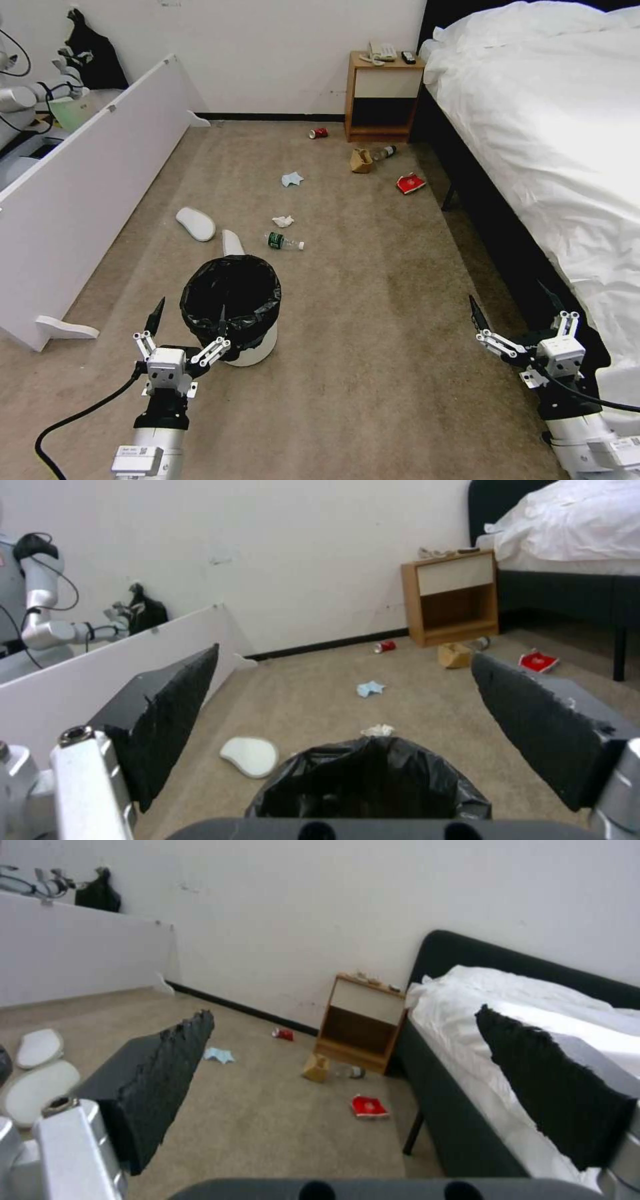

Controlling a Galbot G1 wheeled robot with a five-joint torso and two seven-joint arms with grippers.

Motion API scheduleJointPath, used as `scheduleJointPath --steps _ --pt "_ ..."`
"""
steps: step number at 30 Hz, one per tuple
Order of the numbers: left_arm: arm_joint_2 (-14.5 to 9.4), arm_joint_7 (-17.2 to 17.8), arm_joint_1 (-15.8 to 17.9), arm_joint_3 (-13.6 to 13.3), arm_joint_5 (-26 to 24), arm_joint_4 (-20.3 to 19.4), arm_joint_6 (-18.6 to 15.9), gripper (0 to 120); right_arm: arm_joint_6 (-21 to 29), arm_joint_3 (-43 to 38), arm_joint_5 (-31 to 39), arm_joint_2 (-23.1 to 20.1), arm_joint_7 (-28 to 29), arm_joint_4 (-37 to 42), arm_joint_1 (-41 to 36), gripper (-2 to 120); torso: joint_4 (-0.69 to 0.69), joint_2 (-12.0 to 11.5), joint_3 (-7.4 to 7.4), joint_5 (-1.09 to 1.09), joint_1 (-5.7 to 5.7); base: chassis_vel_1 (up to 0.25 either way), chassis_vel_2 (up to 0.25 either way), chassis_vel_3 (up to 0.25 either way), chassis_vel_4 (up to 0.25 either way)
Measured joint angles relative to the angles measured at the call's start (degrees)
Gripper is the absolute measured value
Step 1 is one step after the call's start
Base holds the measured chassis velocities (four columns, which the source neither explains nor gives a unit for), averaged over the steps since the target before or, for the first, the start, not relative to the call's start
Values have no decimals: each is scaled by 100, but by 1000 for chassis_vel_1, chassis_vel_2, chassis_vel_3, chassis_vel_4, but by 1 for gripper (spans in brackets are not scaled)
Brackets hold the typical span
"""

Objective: Pick up the trash bin, then pick up the garbage from the floor and place it into the trash bin.

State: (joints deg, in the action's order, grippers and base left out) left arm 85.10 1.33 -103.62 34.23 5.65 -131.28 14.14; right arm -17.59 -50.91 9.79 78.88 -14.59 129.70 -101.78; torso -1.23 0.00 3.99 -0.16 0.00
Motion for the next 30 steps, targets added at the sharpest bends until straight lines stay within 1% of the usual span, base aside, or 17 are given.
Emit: scheduleJointPath --steps 30 --pt "51 3 79 1 30 82 -9 100 -4 -51 -22 -34 -1 -65 44 100 0 0 0 0 0 0 0 0 0"
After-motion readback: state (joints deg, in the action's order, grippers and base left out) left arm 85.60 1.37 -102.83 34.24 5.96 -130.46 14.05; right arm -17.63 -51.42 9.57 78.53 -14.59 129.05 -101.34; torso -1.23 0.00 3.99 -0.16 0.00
